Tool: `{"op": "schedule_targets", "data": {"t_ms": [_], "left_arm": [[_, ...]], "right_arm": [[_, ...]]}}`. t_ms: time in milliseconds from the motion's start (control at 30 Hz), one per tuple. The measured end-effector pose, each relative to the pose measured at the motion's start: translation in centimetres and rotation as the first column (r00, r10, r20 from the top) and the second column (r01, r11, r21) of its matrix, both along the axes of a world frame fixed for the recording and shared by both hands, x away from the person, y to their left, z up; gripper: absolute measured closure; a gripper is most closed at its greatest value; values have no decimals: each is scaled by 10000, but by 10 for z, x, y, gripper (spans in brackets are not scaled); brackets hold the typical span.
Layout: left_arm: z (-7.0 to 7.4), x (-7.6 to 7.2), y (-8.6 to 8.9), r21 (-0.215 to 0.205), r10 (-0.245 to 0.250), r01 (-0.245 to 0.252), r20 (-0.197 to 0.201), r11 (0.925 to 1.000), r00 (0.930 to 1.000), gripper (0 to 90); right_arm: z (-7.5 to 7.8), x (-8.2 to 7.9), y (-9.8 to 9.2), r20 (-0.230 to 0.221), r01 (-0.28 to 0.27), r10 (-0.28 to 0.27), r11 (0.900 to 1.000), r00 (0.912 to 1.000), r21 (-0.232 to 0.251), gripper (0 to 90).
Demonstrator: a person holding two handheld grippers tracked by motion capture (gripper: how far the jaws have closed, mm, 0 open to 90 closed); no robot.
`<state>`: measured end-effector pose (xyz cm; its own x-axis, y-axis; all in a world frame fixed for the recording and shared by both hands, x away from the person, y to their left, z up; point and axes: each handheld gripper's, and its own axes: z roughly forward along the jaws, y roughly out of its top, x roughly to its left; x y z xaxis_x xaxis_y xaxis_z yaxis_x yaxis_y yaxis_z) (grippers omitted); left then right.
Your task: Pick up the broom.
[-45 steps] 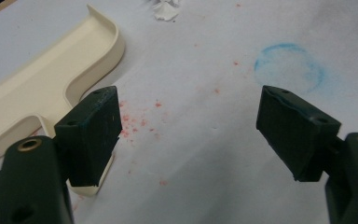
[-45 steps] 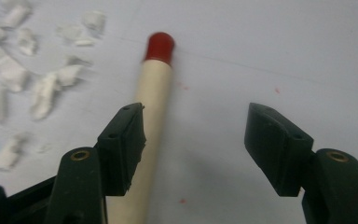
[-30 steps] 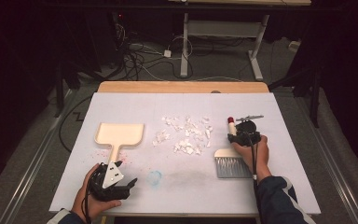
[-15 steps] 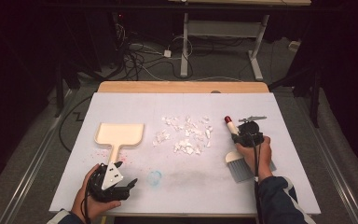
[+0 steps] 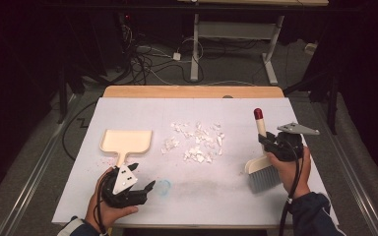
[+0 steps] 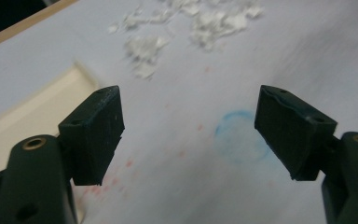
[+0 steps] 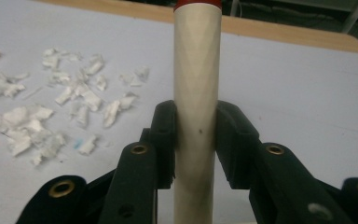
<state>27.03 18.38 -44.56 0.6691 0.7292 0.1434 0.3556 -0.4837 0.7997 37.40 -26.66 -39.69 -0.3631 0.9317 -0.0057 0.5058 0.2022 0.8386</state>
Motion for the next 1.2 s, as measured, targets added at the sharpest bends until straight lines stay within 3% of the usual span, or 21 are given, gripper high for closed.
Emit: {"op": "schedule_targets", "data": {"t_ms": [33,100,167,233,400,433,467,567,600,633,700,767,867,900,933,1000,1100,1133,1167,1200], "left_arm": [[3,2,-7,-276,-130,130,-6,9995,9999,235],[9,8,-24,-585,-485,480,-63,9971,9988,241],[14,13,-49,-204,-682,682,-30,9975,9977,249],[19,15,-74,-292,-1373,1375,89,9901,9905,253],[31,14,-130,-759,-3005,3040,541,9496,9522,253],[33,17,-149,-1023,-3550,3585,516,9279,9335,253],[33,17,-149,-1023,-3550,3585,516,9279,9335,253],[33,23,-175,-1588,-4047,4034,257,9012,9141,253],[33,25,-182,-1633,-4097,4086,282,8980,9118,253],[32,28,-188,-1682,-4065,4051,280,8986,9132,281],[29,39,-197,-2188,-4043,3949,17,8923,9146,334],[26,44,-201,-2306,-4040,3895,-171,8917,9146,392],[24,46,-201,-2387,-4053,3913,-106,8888,9141,435],[23,49,-196,-2650,-4386,4227,-13,8667,8987,504],[23,51,-193,-2717,-4449,4279,-12,8620,8956,542],[23,52,-190,-2681,-4449,4318,134,8612,8955,615],[24,55,-185,-2588,-4450,4336,162,8631,8954,654],[26,57,-180,-2200,-4418,4351,202,8731,8969,660],[28,58,-176,-1939,-4437,4391,215,8773,8959,662],[28,58,-176,-1939,-4437,4391,215,8773,8959,662]], "right_arm": [[0,0,0,0,0,0,10000,10000,0,708],[9,-11,0,481,-40,25,9995,9988,303,708],[16,-20,4,839,-149,109,9988,9964,474,710],[21,-29,10,1153,-344,286,9982,9929,483,710],[27,-47,29,1673,-823,739,9957,9831,436,710],[28,-50,32,1771,-889,795,9950,9810,458,710],[28,-52,34,1838,-937,834,9944,9794,483,710],[30,-60,43,2049,-1133,993,9919,9737,575,709],[30,-60,43,2049,-1133,993,9919,9737,575,709],[31,-67,47,2252,-1237,1075,9906,9684,589,710],[33,-74,51,2434,-1260,1074,9901,9639,623,709],[36,-81,53,2623,-1316,1097,9890,9587,673,709],[38,-86,57,2731,-1484,1227,9860,9541,754,709],[39,-91,61,2762,-1711,1434,9821,9504,792,708],[40,-93,62,2839,-1774,1488,9811,9472,778,708],[42,-97,64,2964,-1783,1486,9811,9434,756,706],[45,-100,67,3066,-1887,1580,9793,9386,728,705],[45,-100,67,3054,-1936,1640,9787,9380,690,704],[46,-100,68,3001,-2003,1701,9770,9386,729,703],[46,-100,68,3001,-2003,1701,9770,9386,729,703]]}}
